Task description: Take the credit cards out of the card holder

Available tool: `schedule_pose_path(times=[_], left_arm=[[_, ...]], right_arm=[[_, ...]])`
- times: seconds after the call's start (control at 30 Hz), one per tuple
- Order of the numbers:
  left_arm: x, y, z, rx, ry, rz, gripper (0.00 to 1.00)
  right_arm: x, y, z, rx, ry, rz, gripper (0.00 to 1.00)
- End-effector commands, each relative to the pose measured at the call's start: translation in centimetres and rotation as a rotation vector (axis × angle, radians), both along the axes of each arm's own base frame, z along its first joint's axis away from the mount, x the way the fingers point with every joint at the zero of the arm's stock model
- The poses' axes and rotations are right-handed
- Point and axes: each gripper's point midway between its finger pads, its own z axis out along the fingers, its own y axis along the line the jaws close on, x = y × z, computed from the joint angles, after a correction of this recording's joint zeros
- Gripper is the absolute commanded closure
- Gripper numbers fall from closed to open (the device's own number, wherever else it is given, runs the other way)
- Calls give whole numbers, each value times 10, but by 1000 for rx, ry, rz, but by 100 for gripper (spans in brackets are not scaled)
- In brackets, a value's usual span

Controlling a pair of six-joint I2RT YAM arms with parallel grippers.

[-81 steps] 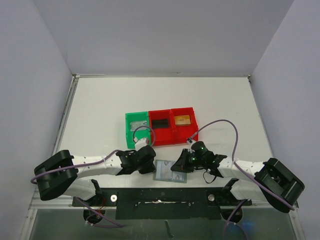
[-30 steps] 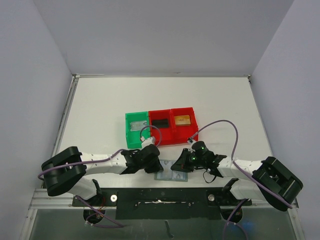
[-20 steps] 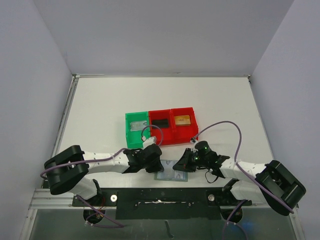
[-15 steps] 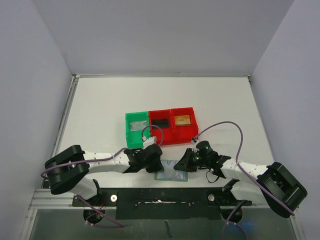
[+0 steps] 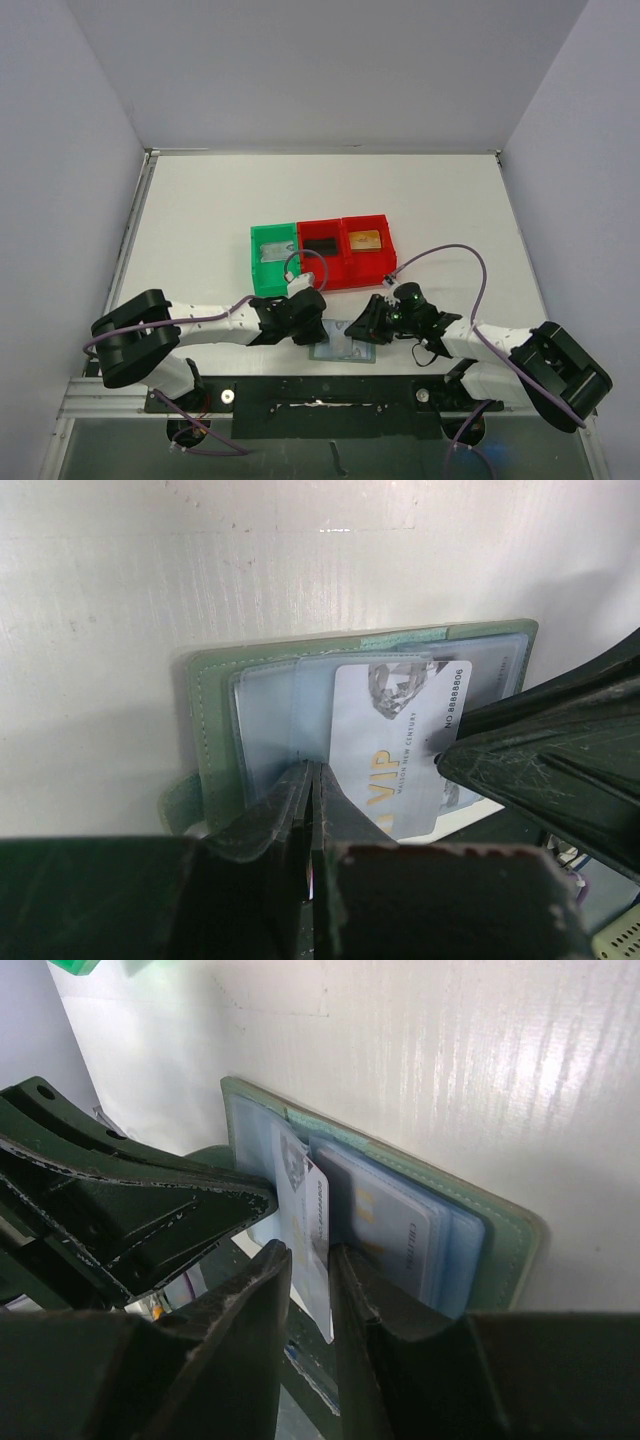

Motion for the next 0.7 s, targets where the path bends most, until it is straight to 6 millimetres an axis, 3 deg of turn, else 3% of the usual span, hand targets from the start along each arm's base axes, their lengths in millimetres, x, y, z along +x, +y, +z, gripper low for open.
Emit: schedule_pose_path(times=[0.0, 0.07, 0.17, 0.43, 0.67], left_arm=[[-11, 37, -36, 183, 35, 0, 100], [-11, 38, -36, 186, 36, 2, 100], [-10, 41, -37, 200, 33, 13, 100], [-6, 41, -28, 190, 9, 30, 100], [-4, 35, -24, 181, 1, 14, 100]], right_arm=[[1, 2, -2, 10, -14, 10, 85], [0, 2, -1, 12, -19, 17, 94], [-1, -5, -2, -22, -22, 11, 100], [-4, -13, 4, -28, -43, 12, 100], [1, -6, 4, 1, -35, 4, 77]])
